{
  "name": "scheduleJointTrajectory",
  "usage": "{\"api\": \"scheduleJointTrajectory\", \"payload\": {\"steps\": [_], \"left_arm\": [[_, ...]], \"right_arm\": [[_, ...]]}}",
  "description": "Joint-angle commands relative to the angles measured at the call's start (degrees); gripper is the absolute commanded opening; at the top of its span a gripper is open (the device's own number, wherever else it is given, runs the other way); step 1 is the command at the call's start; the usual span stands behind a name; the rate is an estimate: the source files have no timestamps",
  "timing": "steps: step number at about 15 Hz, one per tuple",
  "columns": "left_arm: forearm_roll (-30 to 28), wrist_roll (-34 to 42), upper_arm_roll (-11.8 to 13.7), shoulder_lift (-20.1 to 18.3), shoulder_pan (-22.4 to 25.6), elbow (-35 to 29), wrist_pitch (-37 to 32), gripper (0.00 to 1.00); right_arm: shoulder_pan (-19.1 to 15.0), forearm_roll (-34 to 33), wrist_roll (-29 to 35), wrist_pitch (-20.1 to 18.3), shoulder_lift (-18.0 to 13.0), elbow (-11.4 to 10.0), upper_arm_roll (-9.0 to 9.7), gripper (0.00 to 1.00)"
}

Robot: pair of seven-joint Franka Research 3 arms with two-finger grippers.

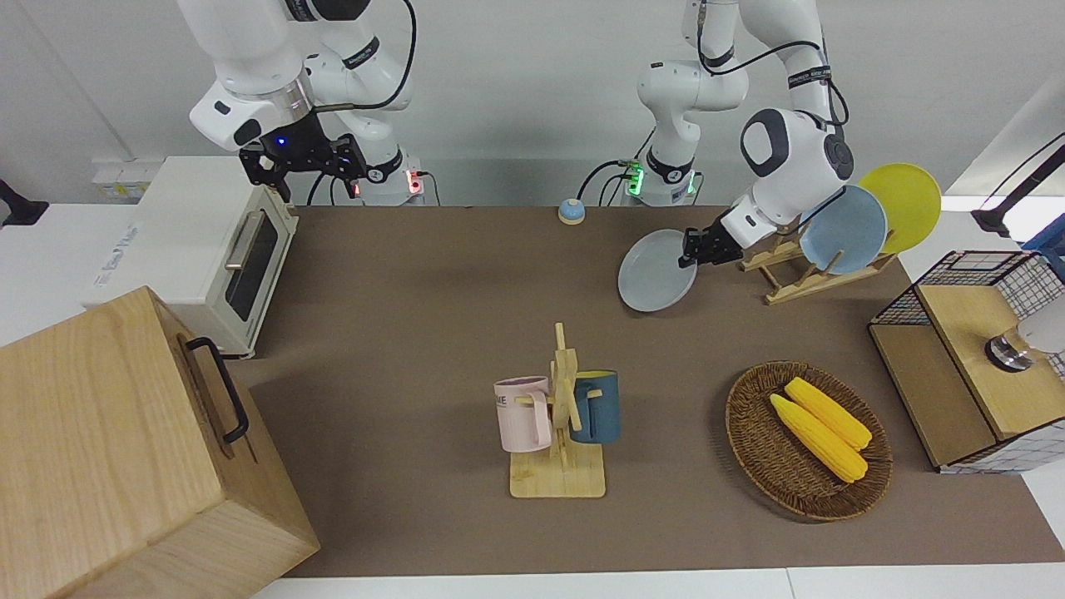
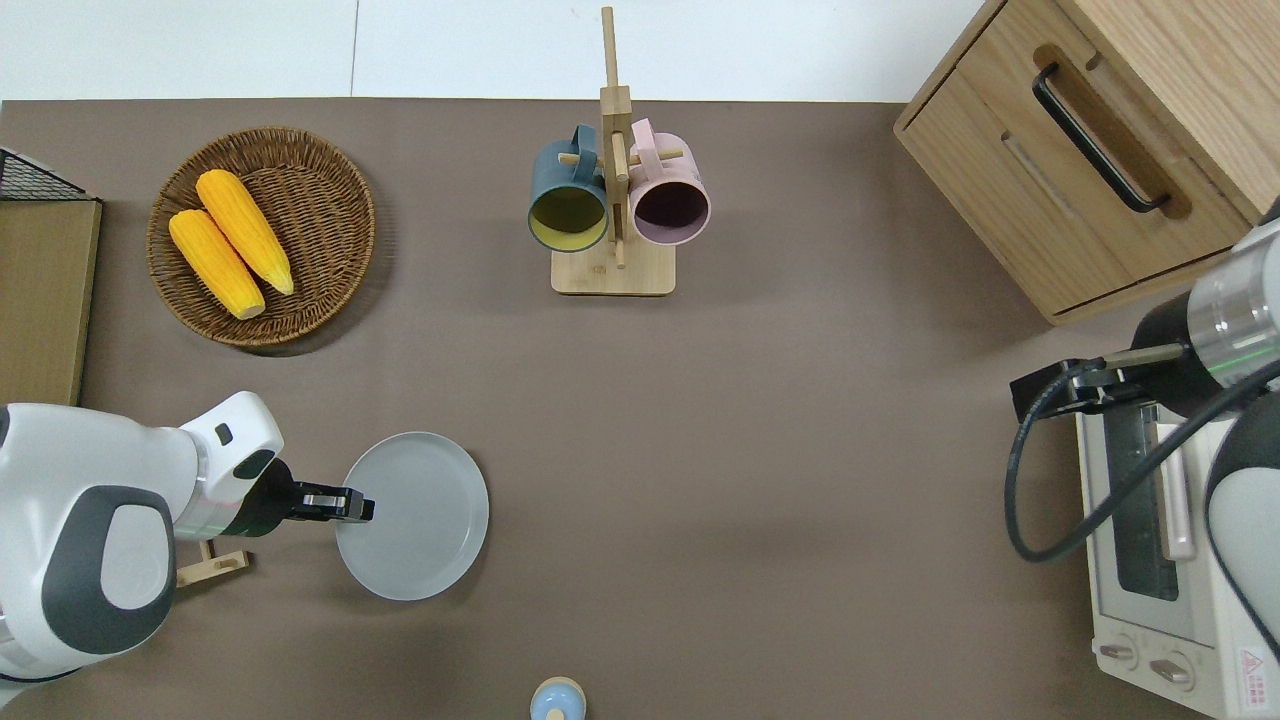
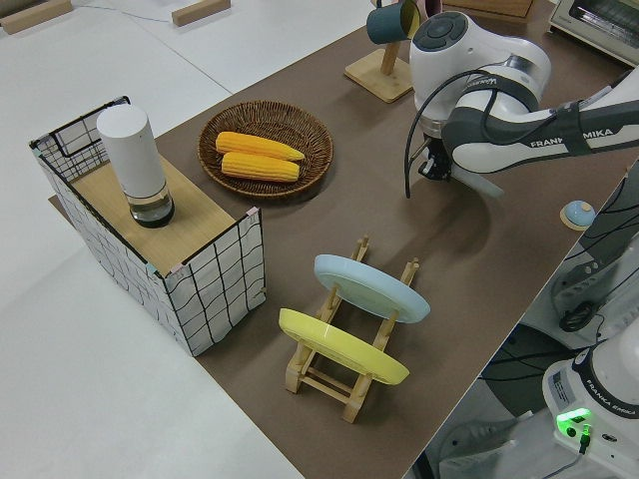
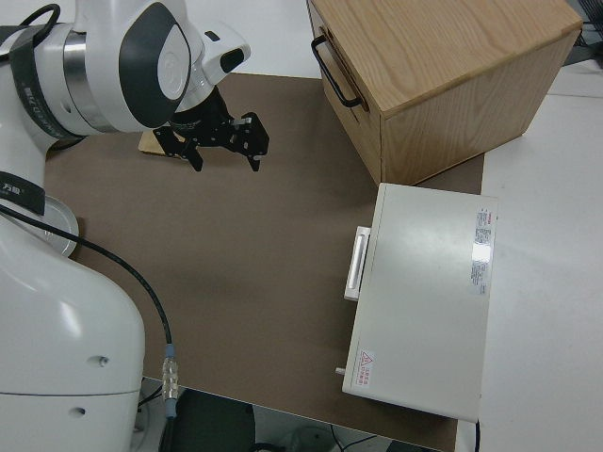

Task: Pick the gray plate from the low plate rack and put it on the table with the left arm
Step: 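Lower the gray plate flat onto the table with the left gripper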

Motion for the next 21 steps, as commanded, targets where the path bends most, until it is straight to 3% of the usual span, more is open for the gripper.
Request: {"api": "scheduleJointTrajectory", "payload": {"steps": [1,5,7,12,13,16,18,21], "left_arm": [[-0.5,2.4,-0.1,0.0,0.7,-0.7,1.0,0.39],[0.6,2.4,-0.1,0.0,0.8,-0.5,1.0,0.75],[2.1,1.9,-0.1,-0.1,1.6,-0.1,0.8,0.85],[7.2,-3.1,-0.4,-0.9,1.3,1.9,0.1,0.93],[8.5,-5.4,-0.6,-1.2,1.3,3.4,-0.4,0.97],[14.4,-13.8,-1.3,-1.2,0.6,9.4,-5.1,0.98],[18.5,-19.6,-3.4,-1.0,0.6,13.5,-7.8,0.98],[19.3,-22.5,-3.8,-0.2,0.6,20.0,-11.9,0.99]], "right_arm": [[-1.3,-0.4,0.7,-0.6,-0.1,0.4,1.21,0.983],[-1.3,-0.4,0.7,-0.6,-0.1,0.4,1.21,0.983],[-1.3,-0.4,0.7,-0.6,-0.2,0.3,1.21,0.983],[-1.3,-0.4,0.7,-0.6,-0.2,0.4,1.21,0.983],[-1.3,-0.4,0.7,-0.6,-0.1,0.4,1.21,0.983],[-1.3,-0.4,0.7,-0.6,-0.1,0.3,1.21,0.983],[-1.3,-0.4,0.7,-0.6,-0.1,0.3,1.21,0.983],[-1.3,-0.4,0.7,-0.6,-0.1,0.3,1.21,0.983]]}}
